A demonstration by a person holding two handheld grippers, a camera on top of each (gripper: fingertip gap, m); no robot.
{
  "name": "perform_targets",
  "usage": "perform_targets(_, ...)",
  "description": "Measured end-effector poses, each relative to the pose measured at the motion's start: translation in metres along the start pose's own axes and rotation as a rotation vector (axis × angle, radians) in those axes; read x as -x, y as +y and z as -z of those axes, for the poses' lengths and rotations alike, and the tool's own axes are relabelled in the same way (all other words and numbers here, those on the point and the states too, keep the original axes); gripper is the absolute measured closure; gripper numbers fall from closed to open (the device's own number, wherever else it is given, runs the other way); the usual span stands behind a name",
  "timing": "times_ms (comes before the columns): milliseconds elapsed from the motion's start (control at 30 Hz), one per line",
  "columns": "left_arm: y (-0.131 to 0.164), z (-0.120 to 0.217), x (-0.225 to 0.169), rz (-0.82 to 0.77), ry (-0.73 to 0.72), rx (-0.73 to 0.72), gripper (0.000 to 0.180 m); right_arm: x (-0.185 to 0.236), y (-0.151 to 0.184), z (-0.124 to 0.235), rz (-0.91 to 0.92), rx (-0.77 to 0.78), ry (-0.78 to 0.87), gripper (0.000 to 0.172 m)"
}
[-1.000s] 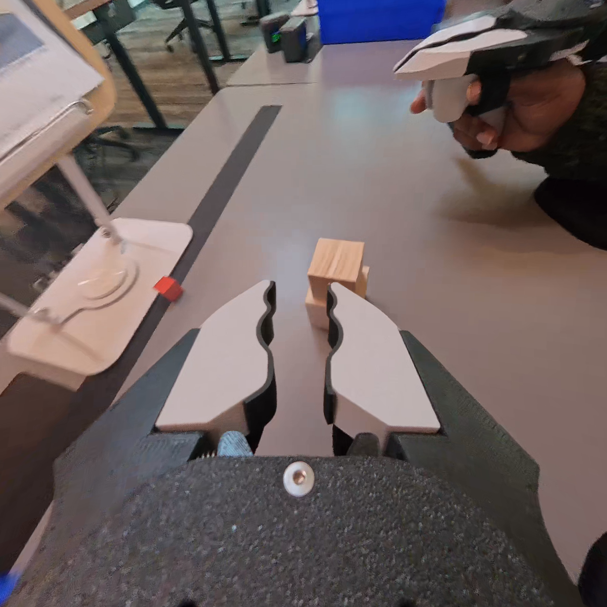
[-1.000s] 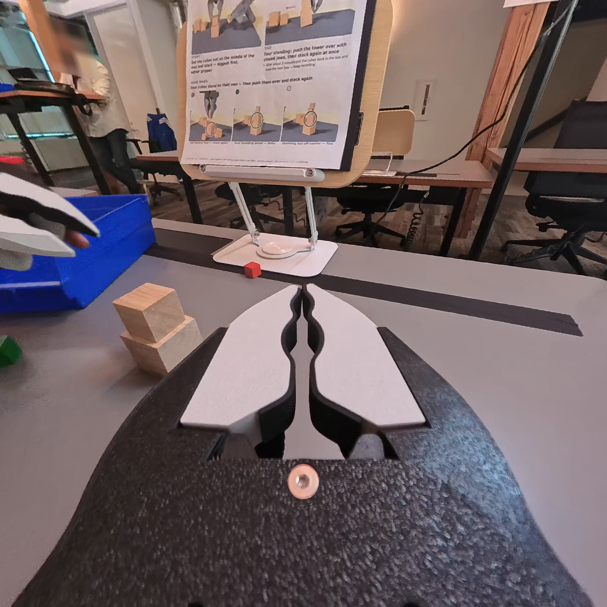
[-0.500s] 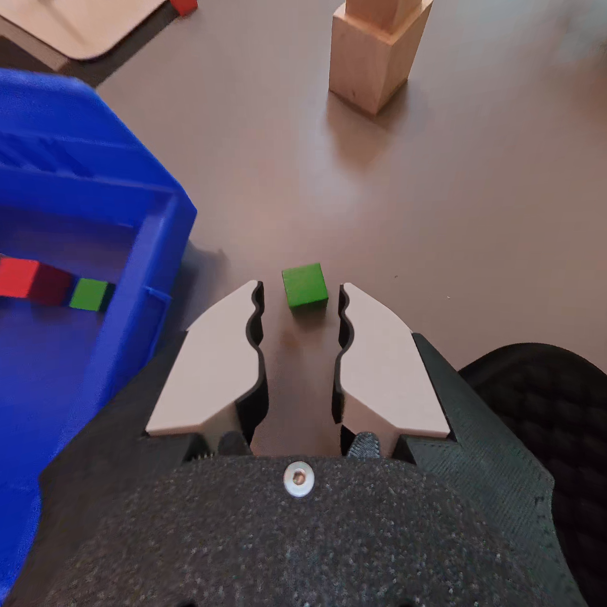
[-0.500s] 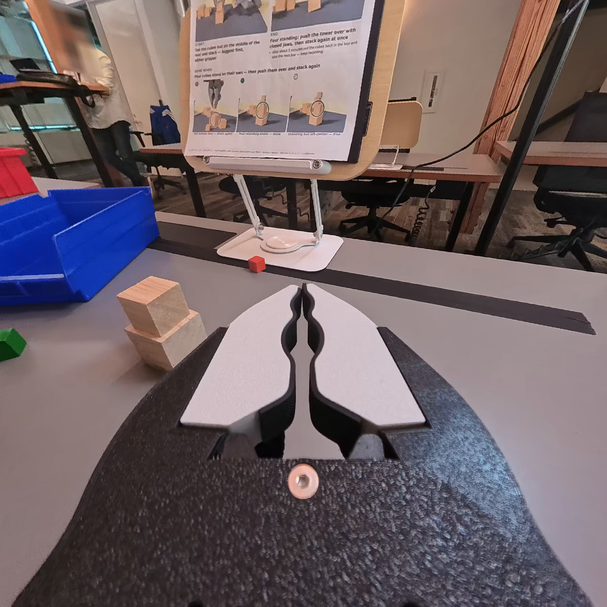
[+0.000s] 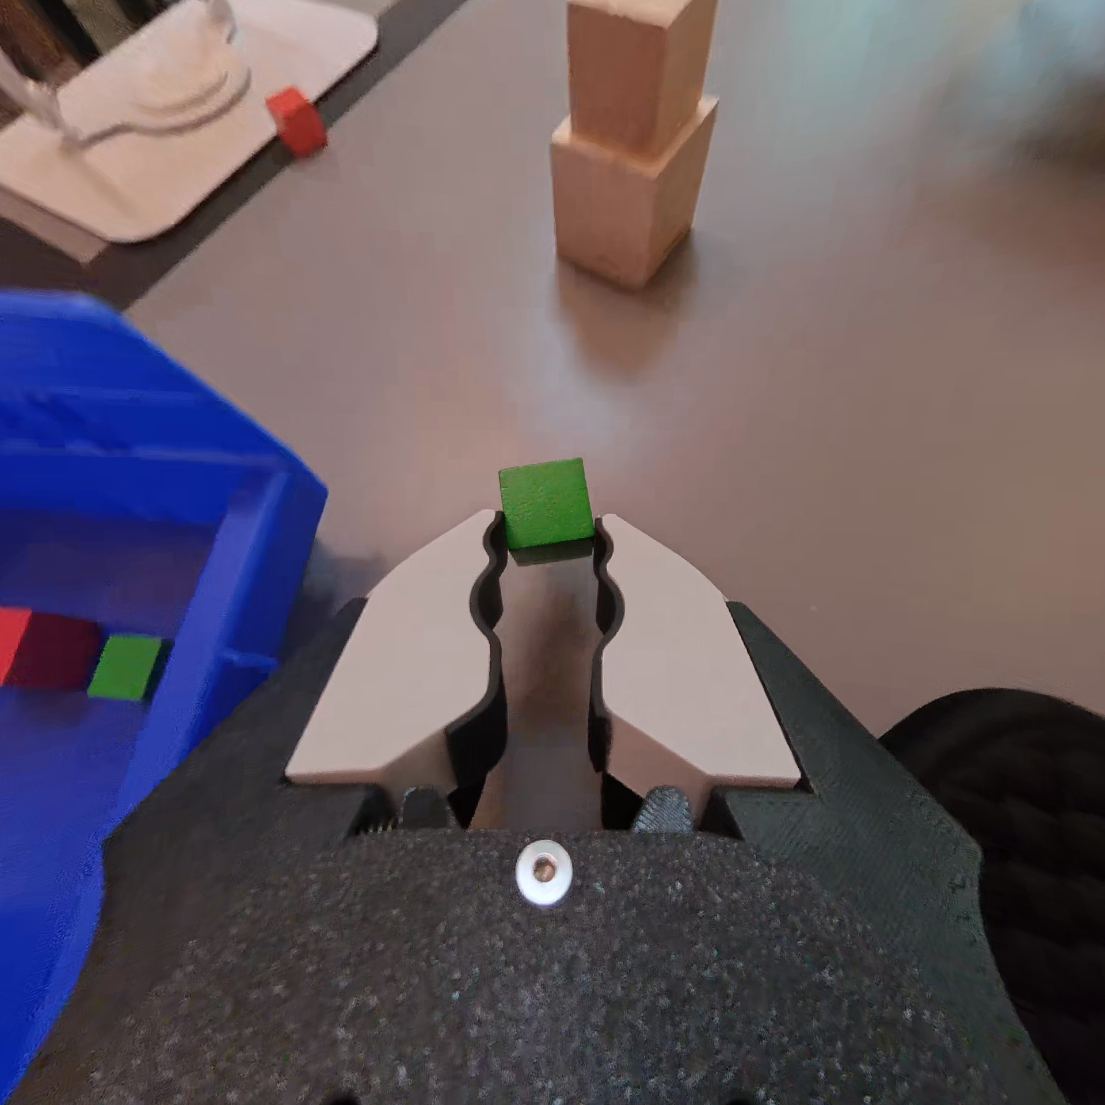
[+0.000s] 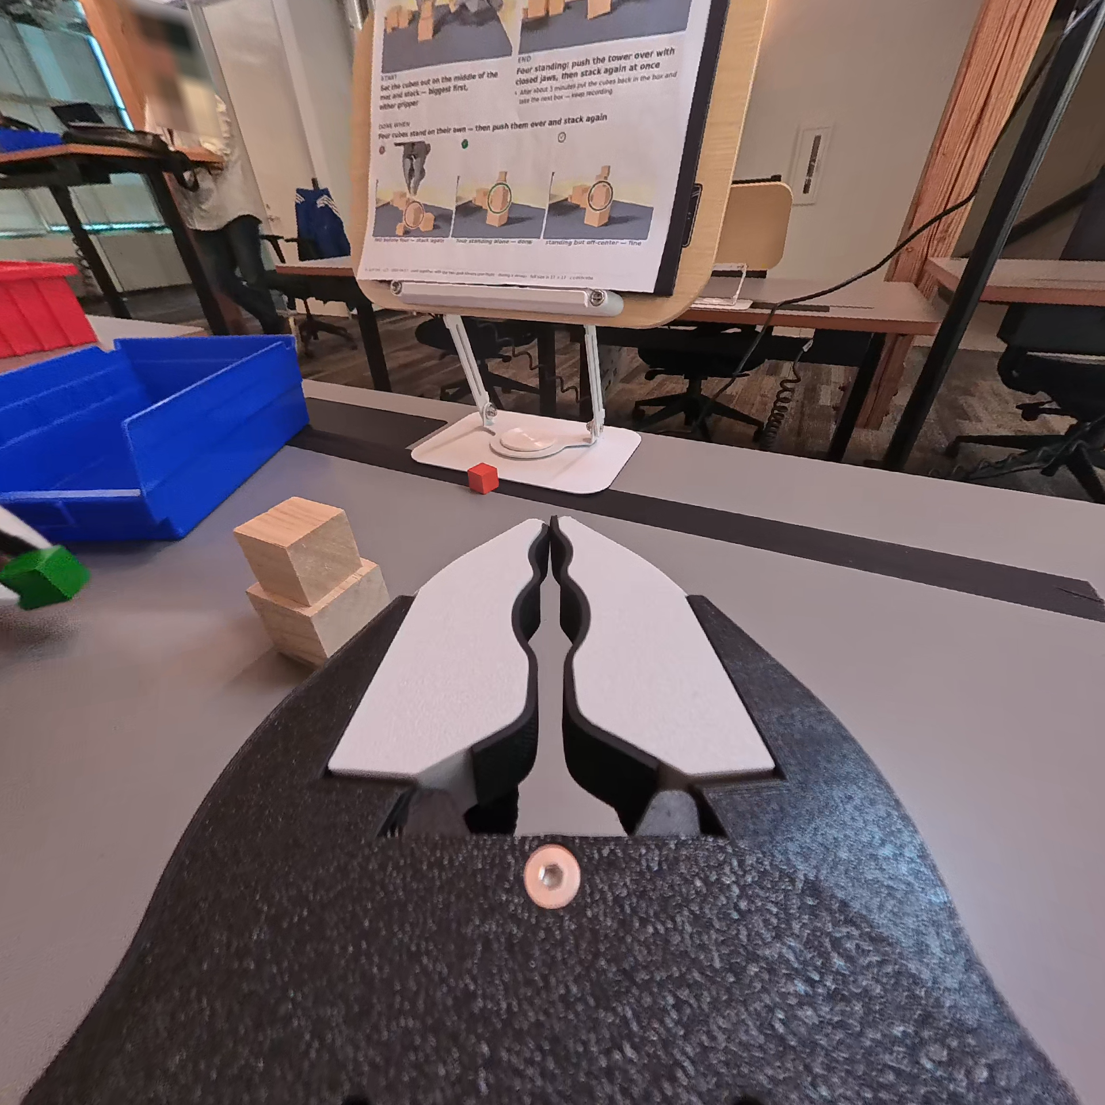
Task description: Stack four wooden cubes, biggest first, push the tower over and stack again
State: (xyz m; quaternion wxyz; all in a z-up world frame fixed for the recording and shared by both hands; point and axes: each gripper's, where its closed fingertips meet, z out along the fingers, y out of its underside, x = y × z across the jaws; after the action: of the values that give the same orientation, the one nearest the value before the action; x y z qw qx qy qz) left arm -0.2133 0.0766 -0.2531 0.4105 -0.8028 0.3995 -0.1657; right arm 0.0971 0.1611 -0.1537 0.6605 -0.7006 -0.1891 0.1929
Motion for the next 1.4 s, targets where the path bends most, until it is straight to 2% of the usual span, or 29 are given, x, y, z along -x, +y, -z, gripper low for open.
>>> perform_targets(133,-0.043,-0.006,-0.019,-0.085,0.122,-0.08,0.153,0.002,-0.001,0.0,0.004,-0.002,-0.007,0.172)
perform_targets(200,-0.064,-0.01,-0.034,-0.188,0.214,-0.127,0.153,0.002,-0.002,0.001,0.003,-0.006,-0.012,0.172)
perform_targets(400,-0.123,-0.033,-0.041,-0.311,0.373,-0.122,0.153,0.004,-0.005,0.002,0.015,-0.016,-0.023,0.172)
perform_targets(533,-0.147,-0.056,-0.039,-0.366,0.425,-0.067,0.153,0.002,-0.006,0.003,0.011,-0.018,-0.02,0.171)
perform_targets(800,-0.154,-0.085,-0.034,-0.388,0.541,0.015,0.153,0.003,-0.006,0.003,0.012,-0.015,-0.029,0.171)
perform_targets(1400,-0.15,-0.096,-0.033,-0.413,0.574,0.075,0.151,0.004,-0.001,0.0,0.006,0.006,-0.04,0.171)
